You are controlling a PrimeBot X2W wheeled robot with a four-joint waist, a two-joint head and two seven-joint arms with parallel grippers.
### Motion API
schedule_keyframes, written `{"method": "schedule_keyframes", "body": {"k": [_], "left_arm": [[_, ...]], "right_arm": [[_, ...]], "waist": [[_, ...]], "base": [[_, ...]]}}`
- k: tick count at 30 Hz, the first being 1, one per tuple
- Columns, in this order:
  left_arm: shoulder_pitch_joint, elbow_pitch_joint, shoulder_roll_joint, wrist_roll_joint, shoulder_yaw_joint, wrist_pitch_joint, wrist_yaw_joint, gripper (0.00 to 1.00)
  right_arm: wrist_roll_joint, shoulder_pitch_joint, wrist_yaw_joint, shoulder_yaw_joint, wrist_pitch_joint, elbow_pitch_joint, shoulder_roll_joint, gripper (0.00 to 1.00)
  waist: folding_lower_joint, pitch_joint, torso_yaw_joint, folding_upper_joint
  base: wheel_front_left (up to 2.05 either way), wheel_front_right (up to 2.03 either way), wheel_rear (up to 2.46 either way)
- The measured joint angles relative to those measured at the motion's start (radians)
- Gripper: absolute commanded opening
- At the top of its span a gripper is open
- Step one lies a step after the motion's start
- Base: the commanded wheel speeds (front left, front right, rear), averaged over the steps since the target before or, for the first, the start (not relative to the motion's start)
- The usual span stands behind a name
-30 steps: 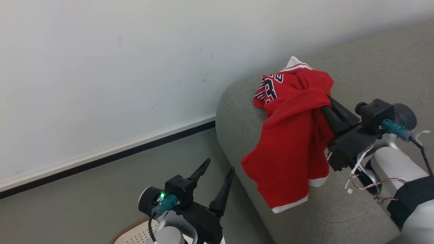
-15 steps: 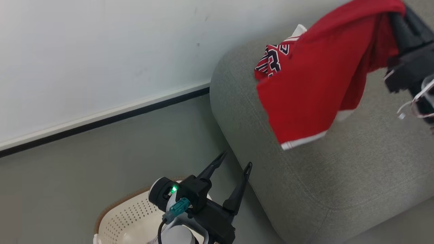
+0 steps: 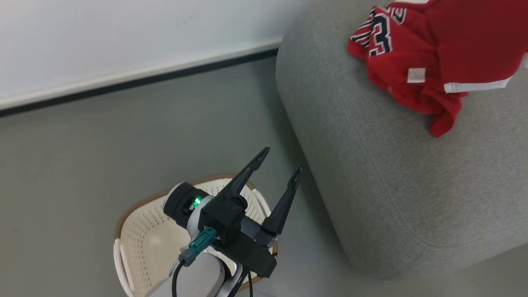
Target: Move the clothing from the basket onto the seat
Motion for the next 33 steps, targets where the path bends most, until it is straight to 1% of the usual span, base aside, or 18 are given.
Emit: {"method": "schedule_keyframes", "body": {"k": [2,8,10,14,17,21,25,26,27,28,29,30,33], "left_arm": [[-0.009,-0.022,0.01,0.01,0.002,0.0,0.0,1.0],[-0.034,-0.078,0.031,0.027,0.0,0.023,0.0,1.0],[-0.044,-0.093,0.041,0.034,0.0,0.031,0.0,1.0],[-0.065,-0.121,0.062,0.05,0.0,0.056,0.002,1.0],[-0.085,-0.148,0.08,0.074,0.006,0.072,0.003,1.0],[-0.122,-0.178,0.092,0.09,0.009,0.094,0.008,1.0],[-0.162,-0.181,0.095,0.096,0.011,0.099,-0.001,1.0],[-0.164,-0.18,0.096,0.096,0.012,0.099,-0.001,1.0],[-0.164,-0.178,0.098,0.096,0.012,0.099,-0.001,1.0],[-0.164,-0.175,0.099,0.096,0.012,0.101,-0.002,1.0],[-0.164,-0.172,0.1,0.096,0.012,0.101,-0.005,1.0],[-0.164,-0.168,0.1,0.096,0.012,0.101,-0.009,1.0],[-0.164,-0.158,0.1,0.095,0.012,0.101,-0.01,1.0]], "right_arm": [[0.0,-0.013,-0.004,-0.008,0.001,0.025,-0.007,0.0],[0.003,-0.02,-0.034,-0.025,0.005,0.104,-0.01,0.0],[0.01,-0.014,-0.038,-0.023,0.003,0.13,-0.001,0.0],[0.017,0.026,-0.06,-0.018,-0.001,0.171,0.039,0.0],[0.021,0.043,-0.061,-0.014,-0.007,0.193,0.072,0.0],[0.024,0.037,-0.06,-0.015,-0.025,0.201,0.087,0.0],[0.025,0.026,-0.06,-0.016,-0.046,0.242,0.119,0.0],[0.025,0.026,-0.059,-0.016,-0.049,0.251,0.128,0.12],[0.026,0.026,-0.056,-0.016,-0.054,0.258,0.137,0.35],[0.026,0.026,-0.056,-0.016,-0.055,0.262,0.141,0.45],[0.026,0.026,-0.055,-0.017,-0.057,0.267,0.145,0.89],[0.026,0.027,-0.055,-0.018,-0.064,0.274,0.146,1.0],[0.026,0.03,-0.055,-0.018,-0.065,0.284,0.146,1.0]], "waist": [[0.0,0.028,0.008,0.0],[0.0,0.115,0.022,0.0001],[-0.0001,0.143,0.024,0.0],[0.0,0.201,0.024,0.0001],[0.0,0.243,0.021,0.0001],[-0.0001,0.299,0.01,0.0001],[0.0,0.358,-0.012,0.0001],[0.0,0.365,-0.018,0.0002],[0.0,0.37,-0.025,0.0002],[0.0,0.373,-0.032,0.0001],[-0.0001,0.375,-0.039,0.0001],[-0.0002,0.376,-0.045,0.0001],[-0.0002,0.372,-0.054,0.0]], "base": [[0.0,0.0,0.0],[0.0,0.0,0.0],[0.0,0.0,0.0],[0.0,0.0,0.0],[0.0,0.0,0.0],[0.0,0.0,0.0],[0.0,0.0,0.0],[0.0,0.0,0.0],[0.0,0.0,0.0],[0.0,0.0,0.0],[0.0,0.0,0.0],[0.0,0.0,0.0],[0.0,0.0,0.0]]}}
